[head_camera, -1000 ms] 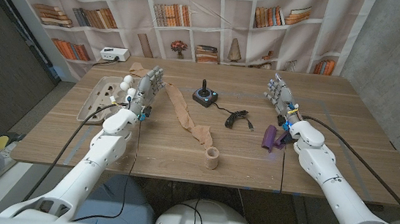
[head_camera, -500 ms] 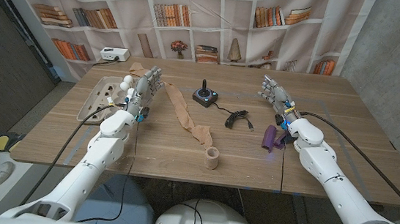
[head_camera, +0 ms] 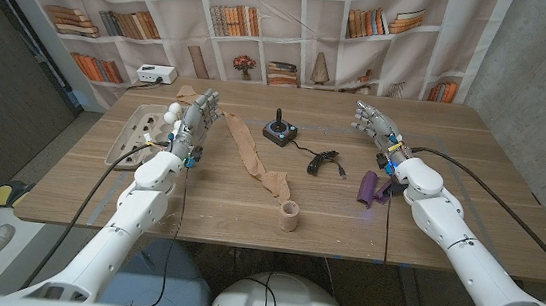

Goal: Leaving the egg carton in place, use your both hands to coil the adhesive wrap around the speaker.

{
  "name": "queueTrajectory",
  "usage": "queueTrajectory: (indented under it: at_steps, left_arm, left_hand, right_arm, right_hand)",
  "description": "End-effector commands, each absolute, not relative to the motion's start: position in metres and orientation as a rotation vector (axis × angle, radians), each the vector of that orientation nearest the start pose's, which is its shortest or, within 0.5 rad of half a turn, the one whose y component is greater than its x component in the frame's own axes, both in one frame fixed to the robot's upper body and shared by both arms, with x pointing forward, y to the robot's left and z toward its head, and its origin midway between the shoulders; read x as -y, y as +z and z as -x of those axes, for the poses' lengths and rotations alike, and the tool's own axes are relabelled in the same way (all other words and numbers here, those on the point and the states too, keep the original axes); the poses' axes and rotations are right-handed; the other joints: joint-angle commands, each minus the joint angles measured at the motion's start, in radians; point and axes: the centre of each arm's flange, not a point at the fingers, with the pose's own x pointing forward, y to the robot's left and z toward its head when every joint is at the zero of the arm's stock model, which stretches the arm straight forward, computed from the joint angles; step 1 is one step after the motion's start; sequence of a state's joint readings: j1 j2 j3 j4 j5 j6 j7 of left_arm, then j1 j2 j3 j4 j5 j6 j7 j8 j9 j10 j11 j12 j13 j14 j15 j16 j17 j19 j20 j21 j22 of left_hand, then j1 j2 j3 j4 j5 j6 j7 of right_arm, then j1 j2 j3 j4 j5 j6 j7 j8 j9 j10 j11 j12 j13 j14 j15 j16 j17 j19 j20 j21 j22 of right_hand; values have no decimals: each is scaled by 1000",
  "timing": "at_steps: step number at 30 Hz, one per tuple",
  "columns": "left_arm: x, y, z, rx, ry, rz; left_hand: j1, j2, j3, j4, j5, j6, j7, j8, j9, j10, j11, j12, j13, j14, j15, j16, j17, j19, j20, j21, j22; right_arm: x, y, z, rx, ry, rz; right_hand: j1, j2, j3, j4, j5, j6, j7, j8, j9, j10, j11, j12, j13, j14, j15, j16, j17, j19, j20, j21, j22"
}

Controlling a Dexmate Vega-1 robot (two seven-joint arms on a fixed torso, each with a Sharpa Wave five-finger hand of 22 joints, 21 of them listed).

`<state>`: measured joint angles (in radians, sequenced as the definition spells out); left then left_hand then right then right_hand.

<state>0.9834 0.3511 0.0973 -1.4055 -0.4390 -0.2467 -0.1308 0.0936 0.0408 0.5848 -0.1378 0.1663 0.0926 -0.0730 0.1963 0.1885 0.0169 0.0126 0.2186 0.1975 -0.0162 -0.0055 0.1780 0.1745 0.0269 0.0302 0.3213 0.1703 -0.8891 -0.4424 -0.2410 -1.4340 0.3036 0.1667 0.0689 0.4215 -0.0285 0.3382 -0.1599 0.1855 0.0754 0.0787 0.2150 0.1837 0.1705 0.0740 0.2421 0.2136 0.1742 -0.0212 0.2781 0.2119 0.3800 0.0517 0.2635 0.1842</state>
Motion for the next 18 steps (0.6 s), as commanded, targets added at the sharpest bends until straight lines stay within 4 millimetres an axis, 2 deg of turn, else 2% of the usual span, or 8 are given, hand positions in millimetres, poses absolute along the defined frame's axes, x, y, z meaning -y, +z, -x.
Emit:
queueTrajectory:
  at_steps: [1, 8, 12, 18]
  left_arm:
    - [-293, -45, -609, 667, -146, 25]
    - [-287, -42, -596, 668, -132, 5]
    - [-286, -41, -592, 659, -126, -36]
    - [-286, -42, -590, 661, -114, -32]
  left_hand:
    - [12, 2, 0, 0, 7, 17, 1, 7, 3, 17, -2, 7, 5, -5, 0, 8, 2, 11, 2, -4, 5]
    - [13, 4, 1, 0, 7, 17, 4, 6, 3, 18, -2, 7, 5, -6, -2, 7, 2, 12, 2, -7, 5]
    - [14, 5, 1, -1, 7, 15, 2, 5, 3, 20, -3, 8, 5, -5, -2, 7, 2, 13, 1, -9, 5]
    - [15, 5, 0, -1, 7, 15, 2, 4, 3, 20, -4, 7, 5, -6, -2, 7, 2, 14, 1, -12, 5]
  right_arm:
    - [273, -3, -621, 628, 137, 308]
    - [274, 0, -614, 640, 115, 371]
    - [274, 0, -612, 644, 110, 397]
    - [272, 4, -610, 658, 96, 433]
  right_hand:
    - [12, -1, -2, 8, 1, 14, 6, 6, 3, 14, 1, 7, 5, 10, 5, 7, 8, -3, 7, -4, 2]
    - [13, 0, -4, 10, 1, 21, 7, 6, 3, 20, 1, 8, 7, 8, 3, 8, 12, -7, 11, -6, 3]
    - [16, 1, -6, 12, 0, 25, 4, 4, 3, 24, -1, 8, 10, -24, 7, -2, 19, -38, 16, -21, 3]
    - [17, 1, -8, 12, 0, 29, 3, 4, 3, 27, -4, 9, 12, -26, 6, -2, 21, -37, 12, -21, 3]
